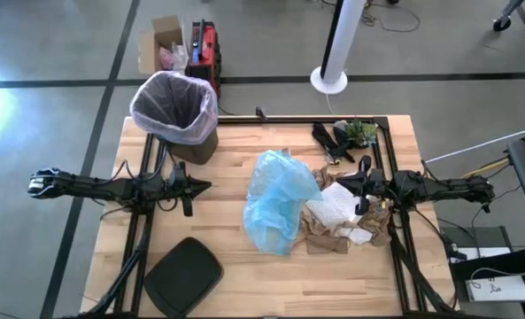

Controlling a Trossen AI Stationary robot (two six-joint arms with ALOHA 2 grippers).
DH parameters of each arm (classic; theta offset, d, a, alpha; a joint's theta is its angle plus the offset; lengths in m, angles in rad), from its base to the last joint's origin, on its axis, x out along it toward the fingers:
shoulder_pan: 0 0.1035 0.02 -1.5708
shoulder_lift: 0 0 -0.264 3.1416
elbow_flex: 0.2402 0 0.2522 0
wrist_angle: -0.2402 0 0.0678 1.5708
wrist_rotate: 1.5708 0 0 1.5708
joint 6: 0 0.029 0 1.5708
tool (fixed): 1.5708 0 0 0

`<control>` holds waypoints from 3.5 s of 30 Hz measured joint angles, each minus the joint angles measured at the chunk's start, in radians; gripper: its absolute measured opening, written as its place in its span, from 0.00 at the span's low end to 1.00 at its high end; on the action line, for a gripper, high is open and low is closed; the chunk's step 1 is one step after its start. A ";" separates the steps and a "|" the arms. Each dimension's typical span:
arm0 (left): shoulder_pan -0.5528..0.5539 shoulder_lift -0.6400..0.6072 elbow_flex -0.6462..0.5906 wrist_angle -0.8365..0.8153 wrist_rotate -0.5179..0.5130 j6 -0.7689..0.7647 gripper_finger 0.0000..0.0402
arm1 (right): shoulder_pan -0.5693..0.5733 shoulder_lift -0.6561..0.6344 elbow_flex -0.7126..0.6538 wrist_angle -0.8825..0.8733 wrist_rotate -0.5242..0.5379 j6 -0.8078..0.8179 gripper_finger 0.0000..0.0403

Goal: Place trash/remove bag and relplace

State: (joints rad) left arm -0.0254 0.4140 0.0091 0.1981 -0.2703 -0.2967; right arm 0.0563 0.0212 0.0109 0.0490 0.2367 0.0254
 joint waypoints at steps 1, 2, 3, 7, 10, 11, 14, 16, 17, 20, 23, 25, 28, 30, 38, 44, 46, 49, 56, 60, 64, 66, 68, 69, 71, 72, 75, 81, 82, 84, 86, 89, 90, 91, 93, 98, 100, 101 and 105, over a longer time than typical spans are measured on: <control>0.000 0.000 0.000 0.000 0.000 0.000 0.01 | 0.000 0.000 0.000 0.000 0.000 0.000 0.00; 0.000 0.000 0.000 0.000 0.000 0.000 0.01 | 0.000 0.000 0.000 0.000 0.000 0.000 0.00; 0.000 0.000 0.000 0.000 0.000 0.000 0.01 | 0.000 0.000 0.000 0.000 0.000 0.000 0.00; 0.000 0.000 0.000 0.000 0.000 0.000 0.01 | 0.000 0.000 0.000 0.000 0.000 0.000 0.00; 0.000 0.000 0.000 0.000 0.000 0.000 0.01 | 0.000 0.000 0.000 0.000 0.000 0.000 0.00; 0.000 0.000 0.000 0.000 0.000 0.000 0.01 | 0.000 0.000 0.000 0.000 0.000 0.000 0.00; 0.000 0.000 0.000 0.000 0.000 0.000 0.01 | 0.000 0.000 0.000 0.000 0.000 0.000 0.00; 0.000 0.000 0.000 0.000 0.000 0.000 0.01 | 0.000 0.000 0.000 0.000 0.000 0.000 0.00; 0.000 0.000 0.000 0.000 0.000 0.000 0.01 | 0.000 0.000 0.000 0.000 0.000 0.000 0.00; 0.000 0.000 0.000 0.000 0.000 0.000 0.01 | 0.000 0.000 0.000 0.000 0.000 0.000 0.00; 0.000 0.000 0.000 0.000 0.000 0.000 0.01 | 0.000 0.000 0.000 0.000 0.000 0.000 0.00; 0.000 0.000 0.000 0.000 0.000 0.000 0.01 | 0.000 0.000 0.000 0.000 0.000 0.000 0.00; 0.000 0.000 0.000 0.000 0.000 0.000 0.01 | 0.000 0.000 0.000 0.000 0.000 0.000 0.00; 0.000 0.000 0.000 0.000 0.000 0.000 0.01 | 0.000 0.000 0.000 0.000 0.000 0.000 0.00; 0.000 0.000 0.000 0.000 0.000 0.000 0.01 | 0.000 0.000 0.000 0.000 0.000 0.000 0.00; 0.000 0.000 0.000 0.000 0.000 0.000 0.01 | 0.000 0.000 0.000 0.000 0.000 0.000 0.00; 0.000 0.000 0.000 0.000 0.000 0.000 0.01 | 0.000 0.000 0.000 0.000 0.000 0.000 0.00; 0.000 0.000 0.000 0.000 0.000 0.000 0.01 | 0.000 0.000 0.000 0.000 0.000 0.000 0.00; 0.000 0.000 0.000 0.000 0.000 0.000 0.01 | 0.000 0.000 0.000 0.000 0.000 0.000 0.00; 0.000 0.000 0.000 0.000 0.000 0.000 0.01 | 0.000 0.000 0.000 0.000 0.000 0.000 0.00; 0.000 0.000 0.000 0.000 0.000 0.000 0.01 | 0.000 0.002 0.000 0.000 0.000 0.000 0.00; 0.000 0.000 0.000 0.000 0.000 0.000 0.01 | 0.000 0.000 0.000 0.000 0.000 0.000 0.00; 0.000 0.000 0.000 0.000 0.000 0.000 0.01 | 0.000 0.000 0.000 0.000 0.000 0.000 0.00; 0.000 0.000 0.000 0.000 0.000 0.000 0.01 | 0.000 0.000 0.000 0.000 0.000 0.000 0.00; 0.000 0.000 0.000 0.000 0.000 0.000 0.01 | 0.000 0.001 0.000 0.000 0.000 -0.003 0.00; 0.000 0.000 0.000 0.000 0.000 0.000 0.01 | 0.000 0.001 0.000 0.000 0.001 -0.033 0.00; 0.000 0.000 0.000 0.000 0.000 0.000 0.01 | 0.000 0.003 0.000 0.004 0.000 -0.211 0.00; 0.000 0.000 0.000 0.000 0.000 0.000 0.01 | 0.000 0.002 0.000 0.052 -0.033 0.145 0.00; 0.000 0.000 0.000 0.000 0.000 0.000 0.01 | 0.000 0.002 0.000 0.054 -0.030 0.223 0.00; 0.000 0.000 0.000 0.000 0.000 0.000 0.01 | 0.000 0.000 0.000 0.078 -0.026 0.342 0.00; 0.000 0.000 0.000 0.000 0.000 0.000 0.01 | 0.000 0.000 0.000 0.097 -0.026 0.409 0.00; 0.000 0.000 0.000 0.000 0.000 0.000 0.01 | -0.001 0.001 0.000 0.151 -0.025 0.416 0.00; 0.000 0.000 0.000 0.000 0.000 0.000 0.01 | -0.001 0.001 0.000 0.182 -0.026 0.412 0.00; 0.000 0.000 0.000 0.000 0.000 0.000 0.01 | -0.002 0.007 0.000 0.205 -0.026 0.396 0.00; 0.000 0.000 0.000 0.000 0.000 0.000 0.01 | -0.002 0.031 0.021 0.147 -0.026 0.348 0.00; 0.000 0.000 0.000 0.000 0.000 0.000 0.01 | -0.003 0.203 0.195 -0.039 0.096 0.290 0.00; 0.000 0.000 0.000 0.000 0.000 0.000 0.01 | -0.003 0.289 0.260 -0.138 0.105 0.264 0.00; 0.000 0.000 0.000 0.000 0.000 0.000 0.01 | -0.003 0.333 0.302 -0.179 0.104 0.267 0.00; 0.000 0.000 0.000 0.000 0.000 0.000 0.01 | -0.002 0.489 0.470 -0.373 0.099 0.444 0.00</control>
State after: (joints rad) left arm -0.0257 0.4138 0.0090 0.1986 -0.2703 -0.2969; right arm 0.0545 0.5099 0.4810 -0.3236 0.3356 0.4690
